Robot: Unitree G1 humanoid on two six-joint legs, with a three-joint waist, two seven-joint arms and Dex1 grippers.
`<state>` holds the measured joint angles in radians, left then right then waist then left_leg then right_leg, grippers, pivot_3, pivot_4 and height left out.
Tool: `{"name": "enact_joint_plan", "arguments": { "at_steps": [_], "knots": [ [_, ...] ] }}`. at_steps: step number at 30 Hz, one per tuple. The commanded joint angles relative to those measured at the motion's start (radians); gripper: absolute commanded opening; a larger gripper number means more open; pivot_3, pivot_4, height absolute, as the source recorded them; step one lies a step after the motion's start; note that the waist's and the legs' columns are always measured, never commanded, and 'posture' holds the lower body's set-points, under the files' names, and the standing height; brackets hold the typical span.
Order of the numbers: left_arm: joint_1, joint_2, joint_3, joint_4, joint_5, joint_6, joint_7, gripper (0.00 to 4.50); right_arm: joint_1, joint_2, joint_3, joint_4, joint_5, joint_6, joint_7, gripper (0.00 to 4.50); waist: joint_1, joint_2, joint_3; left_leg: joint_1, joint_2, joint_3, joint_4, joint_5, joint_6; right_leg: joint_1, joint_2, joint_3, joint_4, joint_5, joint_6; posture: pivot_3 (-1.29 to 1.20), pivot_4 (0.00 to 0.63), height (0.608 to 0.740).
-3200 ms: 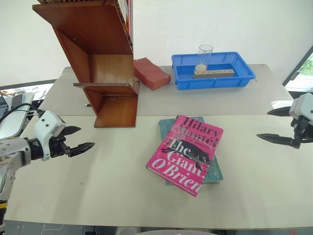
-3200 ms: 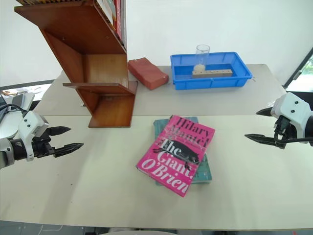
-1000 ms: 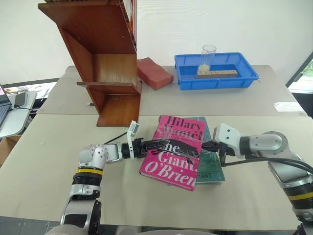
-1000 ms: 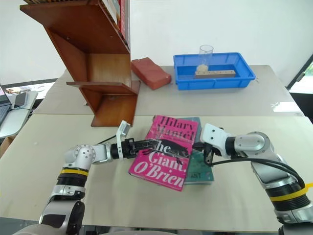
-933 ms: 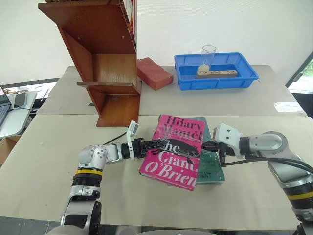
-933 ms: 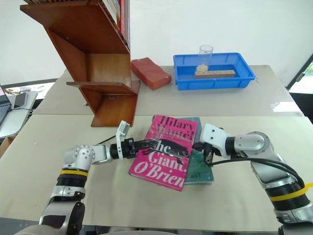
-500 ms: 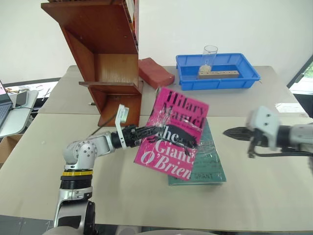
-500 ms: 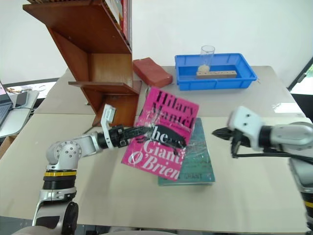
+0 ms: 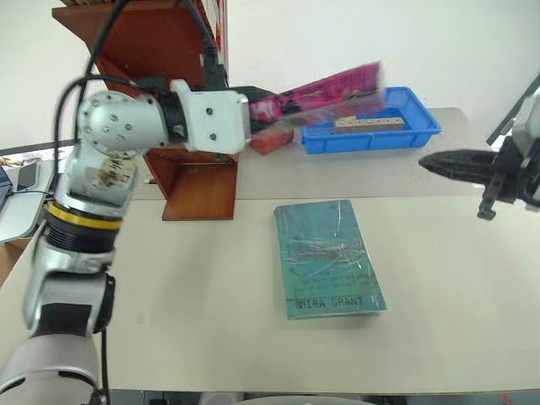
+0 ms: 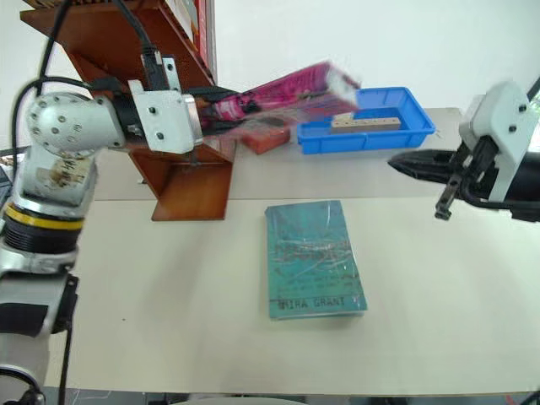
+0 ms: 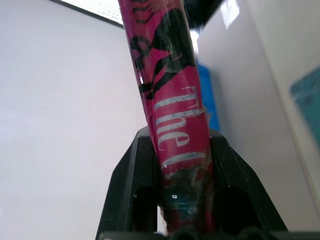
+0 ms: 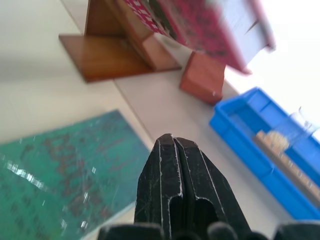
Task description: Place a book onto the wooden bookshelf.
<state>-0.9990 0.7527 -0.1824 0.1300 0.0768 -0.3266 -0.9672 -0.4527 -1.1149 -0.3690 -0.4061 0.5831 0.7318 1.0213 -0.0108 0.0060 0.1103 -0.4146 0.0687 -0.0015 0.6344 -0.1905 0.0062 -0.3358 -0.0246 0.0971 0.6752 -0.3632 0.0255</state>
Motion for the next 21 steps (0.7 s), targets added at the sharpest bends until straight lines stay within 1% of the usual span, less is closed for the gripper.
{"name": "enact_joint_plan", "arguments": {
  "at_steps": [1, 4, 7, 15, 21],
  "knots": [
    [-0.053, 0.062, 0.003, 0.116, 0.106, -0.152, 0.038, 0.68, -0.049, 0.005, 0.039, -0.008, 0.020, 0.004, -0.023, 0.00, 0.000, 0.000, 0.001, 0.000, 0.000, 0.000, 0.000, 0.000, 0.000, 0.000, 0.000, 0.000, 0.000, -0.001, 0.001, 0.00, 0.150, 0.649],
    [-0.064, 0.115, 0.001, 0.177, 0.178, -0.176, 0.050, 0.68, -0.096, 0.023, 0.085, 0.009, 0.024, -0.007, -0.034, 0.00, 0.001, 0.000, 0.003, -0.001, 0.000, 0.000, 0.000, 0.000, 0.000, -0.002, 0.000, 0.000, 0.001, -0.002, 0.004, 0.00, 0.150, 0.649],
    [-0.046, 0.151, 0.006, 0.176, 0.212, -0.154, 0.041, 0.68, -0.152, 0.049, 0.122, 0.027, 0.029, -0.015, -0.045, 0.00, 0.001, 0.000, 0.005, -0.001, 0.000, 0.000, 0.000, 0.000, 0.000, -0.003, 0.000, 0.000, 0.003, -0.002, 0.004, 0.00, 0.150, 0.649],
    [0.035, 0.212, 0.013, 0.129, 0.226, -0.014, -0.019, 0.68, -0.274, 0.109, 0.179, 0.078, 0.024, -0.029, -0.054, 0.00, 0.003, 0.003, 0.003, -0.001, 0.001, 0.001, 0.000, 0.000, 0.000, -0.006, 0.000, -0.001, 0.006, -0.002, 0.004, 0.00, 0.150, 0.649],
    [0.077, 0.233, 0.022, 0.122, 0.225, -0.008, -0.022, 0.68, -0.299, 0.130, 0.191, 0.083, 0.023, -0.027, -0.052, 0.00, 0.001, 0.003, 0.003, -0.002, 0.001, 0.001, -0.001, 0.000, 0.001, -0.010, 0.000, -0.001, 0.009, -0.002, 0.003, 0.00, 0.150, 0.649]
  ]
}}
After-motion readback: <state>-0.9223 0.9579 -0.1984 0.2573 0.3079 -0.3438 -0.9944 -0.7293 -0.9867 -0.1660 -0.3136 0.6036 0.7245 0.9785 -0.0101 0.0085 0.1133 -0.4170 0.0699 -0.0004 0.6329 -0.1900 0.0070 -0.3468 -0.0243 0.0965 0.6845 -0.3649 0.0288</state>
